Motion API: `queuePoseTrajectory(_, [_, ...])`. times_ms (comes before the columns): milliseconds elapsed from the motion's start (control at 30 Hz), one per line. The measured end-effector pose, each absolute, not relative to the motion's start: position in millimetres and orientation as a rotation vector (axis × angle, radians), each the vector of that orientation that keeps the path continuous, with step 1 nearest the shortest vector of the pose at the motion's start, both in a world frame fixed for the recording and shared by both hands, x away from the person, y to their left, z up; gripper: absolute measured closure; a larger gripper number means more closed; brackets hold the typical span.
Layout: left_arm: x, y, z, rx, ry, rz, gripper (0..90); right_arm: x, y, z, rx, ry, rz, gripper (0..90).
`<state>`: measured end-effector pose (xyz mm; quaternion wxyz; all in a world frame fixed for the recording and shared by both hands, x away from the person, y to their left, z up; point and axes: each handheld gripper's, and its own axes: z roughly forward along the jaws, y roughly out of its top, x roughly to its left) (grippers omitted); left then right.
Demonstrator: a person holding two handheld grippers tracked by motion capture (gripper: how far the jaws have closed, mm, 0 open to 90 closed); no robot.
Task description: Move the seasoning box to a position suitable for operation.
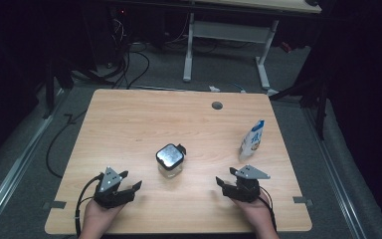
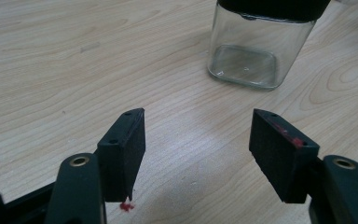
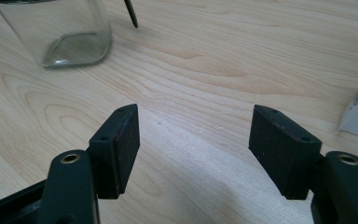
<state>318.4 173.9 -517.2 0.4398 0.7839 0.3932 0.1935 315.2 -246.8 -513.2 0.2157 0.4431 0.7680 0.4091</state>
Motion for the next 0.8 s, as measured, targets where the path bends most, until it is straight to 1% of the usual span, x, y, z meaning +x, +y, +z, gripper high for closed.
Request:
queuePoseTrajectory(167, [320,174,-517,1.931,0.986,0.459,37.0,315,-245,-514,1.227,2.154,1.138,37.0])
queuePoseTrajectory(267, [320,171,-515,1.931,0.987,0.487,34.2,316,-244,-515,1.212,2.164,1.135,37.9])
queuePoseTrajectory(333, [319,166,-511,1.937,0.972,0.535,33.7,316,-243,-516,1.217,2.166,1.132,38.0])
queuePoseTrajectory(500, [327,157,-510,1.933,0.97,0.514,42.8,317,-242,-517,1.232,2.182,1.13,38.4])
queuePoseTrajectory(567, [329,156,-509,1.931,0.971,0.527,49.1,318,-241,-518,1.235,2.187,1.131,38.4])
queuePoseTrajectory(633, [332,155,-509,1.934,0.978,0.527,50.1,318,-241,-518,1.236,2.187,1.132,38.4])
queuePoseTrajectory(667, [334,154,-509,1.935,0.985,0.518,53.6,318,-241,-518,1.241,2.189,1.137,38.3])
queuePoseTrajectory(800, [342,155,-511,1.91,1.0,0.502,56.5,318,-241,-518,1.249,2.19,1.141,38.3])
